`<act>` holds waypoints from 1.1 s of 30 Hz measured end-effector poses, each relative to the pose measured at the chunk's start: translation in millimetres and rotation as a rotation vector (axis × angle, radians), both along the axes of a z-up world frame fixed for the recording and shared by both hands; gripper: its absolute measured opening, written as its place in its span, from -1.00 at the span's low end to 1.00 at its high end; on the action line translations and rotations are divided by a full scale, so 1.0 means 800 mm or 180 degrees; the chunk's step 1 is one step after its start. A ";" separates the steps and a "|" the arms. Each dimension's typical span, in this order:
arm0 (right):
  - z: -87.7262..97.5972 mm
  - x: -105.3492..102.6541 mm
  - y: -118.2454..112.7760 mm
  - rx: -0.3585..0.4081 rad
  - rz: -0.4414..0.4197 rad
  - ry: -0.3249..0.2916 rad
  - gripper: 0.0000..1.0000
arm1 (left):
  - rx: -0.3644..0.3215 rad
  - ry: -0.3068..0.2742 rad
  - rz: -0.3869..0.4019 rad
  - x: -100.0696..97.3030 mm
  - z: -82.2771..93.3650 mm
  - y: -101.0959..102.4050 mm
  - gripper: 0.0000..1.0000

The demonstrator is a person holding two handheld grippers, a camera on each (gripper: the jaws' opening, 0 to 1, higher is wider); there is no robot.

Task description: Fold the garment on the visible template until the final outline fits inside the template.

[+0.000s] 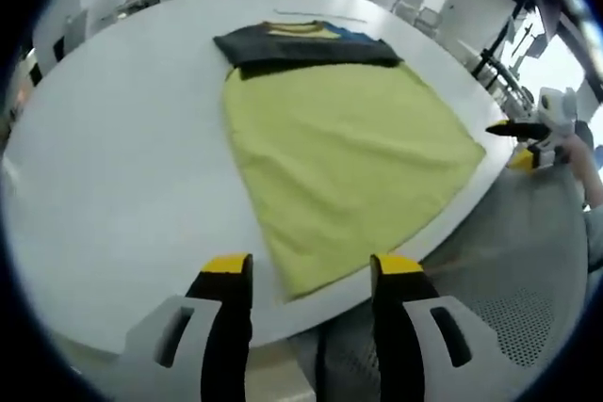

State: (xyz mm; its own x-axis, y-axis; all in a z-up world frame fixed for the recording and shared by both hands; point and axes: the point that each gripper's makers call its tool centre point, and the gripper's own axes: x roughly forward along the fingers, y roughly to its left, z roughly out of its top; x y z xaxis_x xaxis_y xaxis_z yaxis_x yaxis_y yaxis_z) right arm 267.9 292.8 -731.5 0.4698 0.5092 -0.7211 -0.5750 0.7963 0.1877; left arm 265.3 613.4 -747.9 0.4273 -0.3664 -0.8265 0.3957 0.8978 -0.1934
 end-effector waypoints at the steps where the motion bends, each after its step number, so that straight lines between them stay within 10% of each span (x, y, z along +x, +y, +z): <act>1: 0.000 0.001 -0.001 -0.0009 0.0000 -0.0011 0.54 | 0.0012 -0.0002 0.0017 0.000 0.000 0.001 -0.09; 33: -0.014 -0.002 -0.003 -0.0156 0.0036 0.0079 0.39 | 0.0116 0.0127 0.0045 -0.003 -0.014 0.010 -0.55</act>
